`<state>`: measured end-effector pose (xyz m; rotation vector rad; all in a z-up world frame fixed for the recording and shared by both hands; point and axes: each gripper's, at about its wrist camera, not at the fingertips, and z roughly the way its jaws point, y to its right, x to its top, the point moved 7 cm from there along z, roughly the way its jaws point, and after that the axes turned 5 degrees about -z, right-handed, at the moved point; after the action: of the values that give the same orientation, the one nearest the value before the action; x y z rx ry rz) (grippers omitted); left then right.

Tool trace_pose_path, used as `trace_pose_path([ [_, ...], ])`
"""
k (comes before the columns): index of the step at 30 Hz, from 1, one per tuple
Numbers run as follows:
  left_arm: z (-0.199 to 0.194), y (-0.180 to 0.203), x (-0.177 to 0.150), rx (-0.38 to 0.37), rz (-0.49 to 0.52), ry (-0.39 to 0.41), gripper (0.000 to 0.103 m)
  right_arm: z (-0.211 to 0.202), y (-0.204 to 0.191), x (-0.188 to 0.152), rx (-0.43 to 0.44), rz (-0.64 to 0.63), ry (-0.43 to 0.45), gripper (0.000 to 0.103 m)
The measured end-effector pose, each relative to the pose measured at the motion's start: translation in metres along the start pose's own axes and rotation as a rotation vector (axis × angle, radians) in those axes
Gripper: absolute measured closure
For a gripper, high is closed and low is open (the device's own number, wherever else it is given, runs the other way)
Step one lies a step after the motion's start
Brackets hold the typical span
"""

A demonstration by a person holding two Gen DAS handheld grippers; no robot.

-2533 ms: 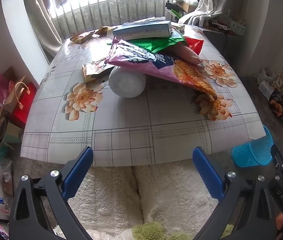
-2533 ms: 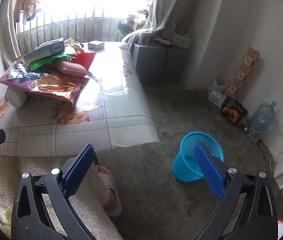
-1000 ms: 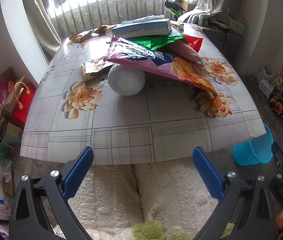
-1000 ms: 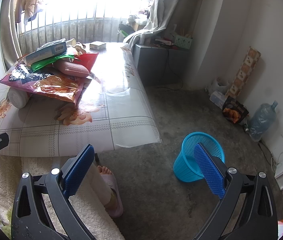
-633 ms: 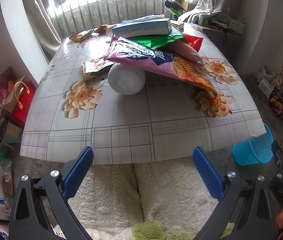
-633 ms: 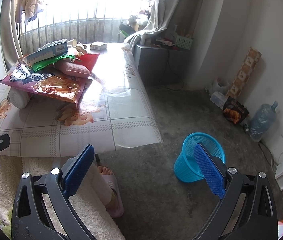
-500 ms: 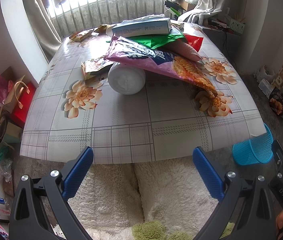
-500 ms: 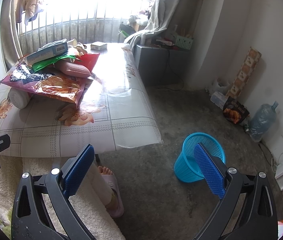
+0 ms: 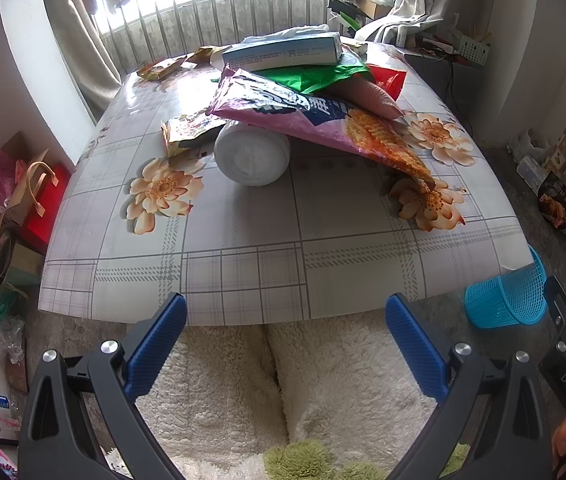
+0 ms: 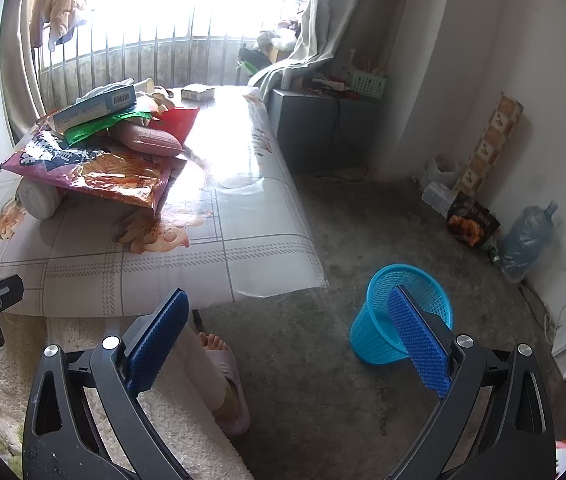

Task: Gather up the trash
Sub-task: 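Reach the left tool to the clear plastic wrapper while the right tool reaches the white paper cup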

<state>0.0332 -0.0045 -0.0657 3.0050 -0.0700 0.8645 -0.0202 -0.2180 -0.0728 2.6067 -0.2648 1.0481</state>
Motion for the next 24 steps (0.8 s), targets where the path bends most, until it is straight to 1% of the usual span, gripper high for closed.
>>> trace_pose_path([
  [4, 0.002, 0.0, 0.004, -0.004, 0.007, -0.009, 0.006, 0.004, -0.003, 0.007, -0.001, 0.009, -0.005, 0.008],
  [7, 0.003, -0.001, 0.014, -0.023, 0.003, -0.006, 0.006, 0.01, -0.001, 0.014, -0.004, 0.017, -0.001, 0.008],
  [9, 0.002, -0.003, 0.024, -0.036, -0.003, 0.009, 0.006, 0.013, -0.001, 0.023, -0.006, 0.021, 0.008, 0.008],
  [13, -0.003, -0.011, 0.051, -0.078, -0.028, 0.065, 0.006, 0.018, -0.001, 0.046, 0.003, 0.026, 0.044, 0.008],
  [15, -0.006, -0.017, 0.07, -0.116, -0.044, 0.099, 0.006, 0.023, -0.003, 0.06, 0.011, 0.026, 0.07, 0.008],
  [17, -0.01, -0.024, 0.089, -0.186, -0.066, 0.136, 0.006, 0.027, -0.007, 0.071, 0.023, 0.02, 0.09, 0.008],
  [20, -0.015, -0.036, 0.119, -0.276, -0.113, 0.176, 0.006, 0.036, -0.016, 0.09, 0.096, 0.017, 0.12, 0.008],
  [22, -0.018, -0.04, 0.14, -0.294, -0.129, 0.195, 0.006, 0.04, -0.02, 0.1, 0.129, 0.039, 0.131, 0.008],
  [24, -0.019, -0.041, 0.161, -0.316, -0.122, 0.213, 0.006, 0.046, -0.021, 0.11, 0.161, 0.067, 0.139, 0.008],
])
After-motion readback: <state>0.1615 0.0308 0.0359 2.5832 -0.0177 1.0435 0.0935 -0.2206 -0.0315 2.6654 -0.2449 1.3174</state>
